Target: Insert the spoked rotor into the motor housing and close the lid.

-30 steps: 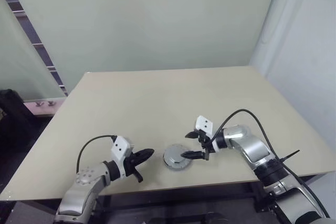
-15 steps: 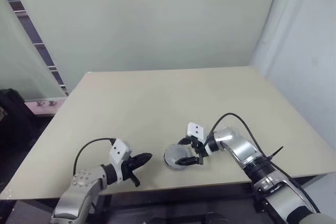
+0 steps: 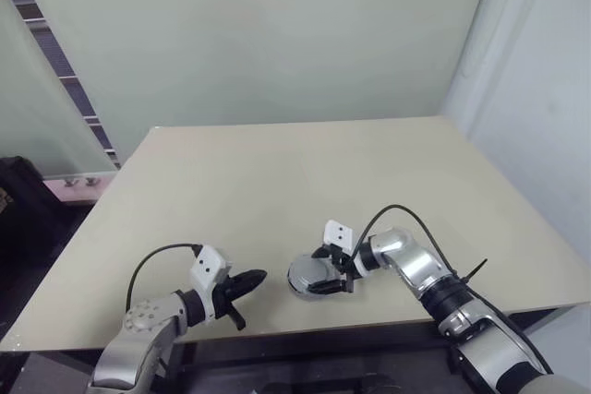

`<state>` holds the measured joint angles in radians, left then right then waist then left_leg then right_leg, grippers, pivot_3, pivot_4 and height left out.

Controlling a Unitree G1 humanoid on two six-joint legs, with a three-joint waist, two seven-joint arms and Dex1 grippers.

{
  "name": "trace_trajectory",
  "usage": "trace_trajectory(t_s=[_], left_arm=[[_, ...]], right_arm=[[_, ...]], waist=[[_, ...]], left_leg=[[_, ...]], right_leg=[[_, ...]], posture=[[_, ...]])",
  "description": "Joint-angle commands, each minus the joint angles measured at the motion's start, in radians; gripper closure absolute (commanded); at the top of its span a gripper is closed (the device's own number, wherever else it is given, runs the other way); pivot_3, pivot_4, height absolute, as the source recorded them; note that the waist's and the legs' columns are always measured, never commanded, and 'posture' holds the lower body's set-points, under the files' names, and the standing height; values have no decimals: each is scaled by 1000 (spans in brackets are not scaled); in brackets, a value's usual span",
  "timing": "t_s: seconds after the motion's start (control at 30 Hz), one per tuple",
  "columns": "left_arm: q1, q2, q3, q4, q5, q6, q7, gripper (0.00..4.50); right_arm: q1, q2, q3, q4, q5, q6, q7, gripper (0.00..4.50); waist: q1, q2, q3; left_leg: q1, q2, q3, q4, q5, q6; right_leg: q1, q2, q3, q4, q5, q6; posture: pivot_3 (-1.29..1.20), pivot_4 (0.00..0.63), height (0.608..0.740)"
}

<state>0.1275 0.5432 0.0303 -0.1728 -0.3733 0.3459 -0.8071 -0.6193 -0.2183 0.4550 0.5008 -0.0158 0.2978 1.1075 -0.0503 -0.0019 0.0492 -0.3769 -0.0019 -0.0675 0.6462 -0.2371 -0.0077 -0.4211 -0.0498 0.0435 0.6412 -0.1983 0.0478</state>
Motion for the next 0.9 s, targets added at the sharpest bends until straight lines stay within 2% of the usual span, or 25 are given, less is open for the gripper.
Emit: trace_trajectory(t_s=[0.03,0.07,0.53,0.9], left_arm=[[-9,8,27,-46,-17,2,4,4500],[-10,8,27,-46,-17,3,5,4500],[-22,-4,14,-38,-14,5,6,4500],[-23,-12,12,-35,-12,3,8,4500]], right_arm=[[-23,14,-24,-13,3,22,-28,927],[-22,17,-27,-20,6,39,-34,1195],[-2,29,-18,-151,-10,254,-141,1194],[31,18,57,-207,-53,311,-188,1194]], waist=[[0,0,0],[0,0,0],[0,0,0],[0,0,0]], left_leg=[[0,0,0,0,0,0],[0,0,0,0,0,0],[0,0,0,1,0,0],[0,0,0,1,0,0]], right_leg=[[0,0,0,0,0,0],[0,0,0,0,0,0],[0,0,0,0,0,0],[1,0,0,0,0,0]], posture=[[0,0,740],[0,0,740],[0,0,740],[0,0,740]])
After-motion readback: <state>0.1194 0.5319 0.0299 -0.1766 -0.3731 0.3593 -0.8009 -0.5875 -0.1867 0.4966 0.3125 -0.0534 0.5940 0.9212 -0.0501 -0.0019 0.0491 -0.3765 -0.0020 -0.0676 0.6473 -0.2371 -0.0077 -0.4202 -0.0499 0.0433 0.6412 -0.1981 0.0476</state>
